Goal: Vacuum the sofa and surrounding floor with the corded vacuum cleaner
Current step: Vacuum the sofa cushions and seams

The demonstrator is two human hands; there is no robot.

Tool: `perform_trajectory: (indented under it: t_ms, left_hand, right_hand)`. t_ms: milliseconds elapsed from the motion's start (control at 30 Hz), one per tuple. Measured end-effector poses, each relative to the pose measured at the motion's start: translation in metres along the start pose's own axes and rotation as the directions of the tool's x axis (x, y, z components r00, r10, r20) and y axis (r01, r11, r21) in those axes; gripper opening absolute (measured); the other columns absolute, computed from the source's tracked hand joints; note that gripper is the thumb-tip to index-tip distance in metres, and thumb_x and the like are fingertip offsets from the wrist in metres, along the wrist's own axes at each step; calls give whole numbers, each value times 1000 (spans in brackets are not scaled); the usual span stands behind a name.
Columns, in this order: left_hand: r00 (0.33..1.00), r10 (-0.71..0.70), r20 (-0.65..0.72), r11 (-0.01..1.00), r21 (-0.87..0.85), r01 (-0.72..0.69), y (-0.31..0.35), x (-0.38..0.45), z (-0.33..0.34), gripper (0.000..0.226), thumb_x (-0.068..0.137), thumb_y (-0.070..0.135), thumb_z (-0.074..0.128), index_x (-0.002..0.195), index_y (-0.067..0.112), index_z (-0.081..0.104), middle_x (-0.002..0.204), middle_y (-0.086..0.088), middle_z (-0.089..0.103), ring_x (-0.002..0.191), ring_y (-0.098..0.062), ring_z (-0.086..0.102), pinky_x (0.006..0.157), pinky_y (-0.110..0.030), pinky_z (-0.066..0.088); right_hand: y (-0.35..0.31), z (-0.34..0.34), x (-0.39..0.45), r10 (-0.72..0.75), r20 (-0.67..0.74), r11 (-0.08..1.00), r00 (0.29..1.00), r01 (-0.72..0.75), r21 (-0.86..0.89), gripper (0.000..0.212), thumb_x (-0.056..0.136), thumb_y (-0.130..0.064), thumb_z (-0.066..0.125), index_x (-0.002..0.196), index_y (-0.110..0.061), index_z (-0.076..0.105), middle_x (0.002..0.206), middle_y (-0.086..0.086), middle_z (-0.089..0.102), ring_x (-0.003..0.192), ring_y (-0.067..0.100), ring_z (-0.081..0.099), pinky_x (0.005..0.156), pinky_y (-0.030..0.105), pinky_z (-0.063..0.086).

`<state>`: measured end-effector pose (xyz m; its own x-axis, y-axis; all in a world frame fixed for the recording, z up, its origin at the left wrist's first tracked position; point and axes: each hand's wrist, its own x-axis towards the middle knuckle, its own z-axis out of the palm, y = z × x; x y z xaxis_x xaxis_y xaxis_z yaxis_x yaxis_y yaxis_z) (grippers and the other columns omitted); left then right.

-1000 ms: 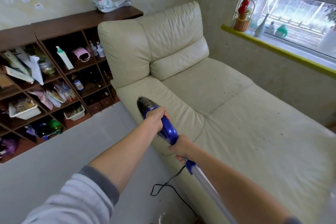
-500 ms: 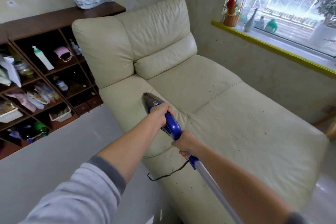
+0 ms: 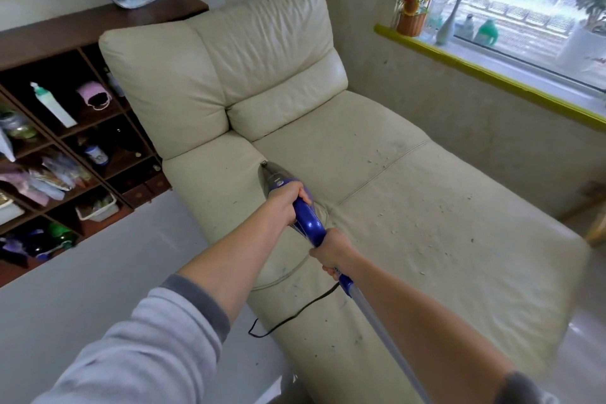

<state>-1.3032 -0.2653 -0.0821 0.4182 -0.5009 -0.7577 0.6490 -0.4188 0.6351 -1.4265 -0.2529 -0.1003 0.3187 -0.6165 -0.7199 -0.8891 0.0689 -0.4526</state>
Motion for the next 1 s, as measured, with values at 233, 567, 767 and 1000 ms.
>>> perform_trajectory:
  t_ms: [233, 567, 767, 1000]
  left_hand:
    - [990, 91, 109, 930, -366, -45, -2, 9, -28, 31, 95, 21, 55, 67, 12, 46, 44, 1, 48, 36, -10, 48, 57, -24, 47]
    - [996, 54, 65, 886, -464, -18, -1, -9, -53, 34, 96, 15, 51, 63, 11, 44, 39, 5, 38, 28, -7, 30, 30, -15, 28]
    - [998, 63, -8, 918, -393, -61, -9, -28, -68, 34, 95, 11, 51, 62, 10, 43, 39, 3, 40, 26, -6, 30, 30, -13, 25]
    - [994, 100, -55, 904, -411, -113, -13, -41, -105, 34, 96, 11, 51, 62, 9, 43, 46, 1, 40, 26, -7, 30, 31, -13, 26]
  right_hand:
    - [-21, 2, 4, 20, 94, 999, 995, -16, -49, 18, 92, 0, 47, 109, -2, 52, 77, 13, 59, 64, 23, 57, 62, 31, 51]
    - [-38, 34, -15, -10, 102, 999, 995, 15, -48, 11, 97, -13, 49, 93, -3, 50, 72, 12, 58, 54, 20, 52, 63, 31, 48]
    - [-31, 66, -32, -45, 110, 993, 993, 32, 113, 23, 96, -22, 52, 105, -3, 44, 60, 10, 53, 46, 20, 47, 50, 30, 43]
    - [-43, 91, -52, -79, 133, 994, 988, 67, 91, 20, 96, -12, 49, 112, -3, 43, 65, 11, 56, 48, 20, 50, 52, 31, 46]
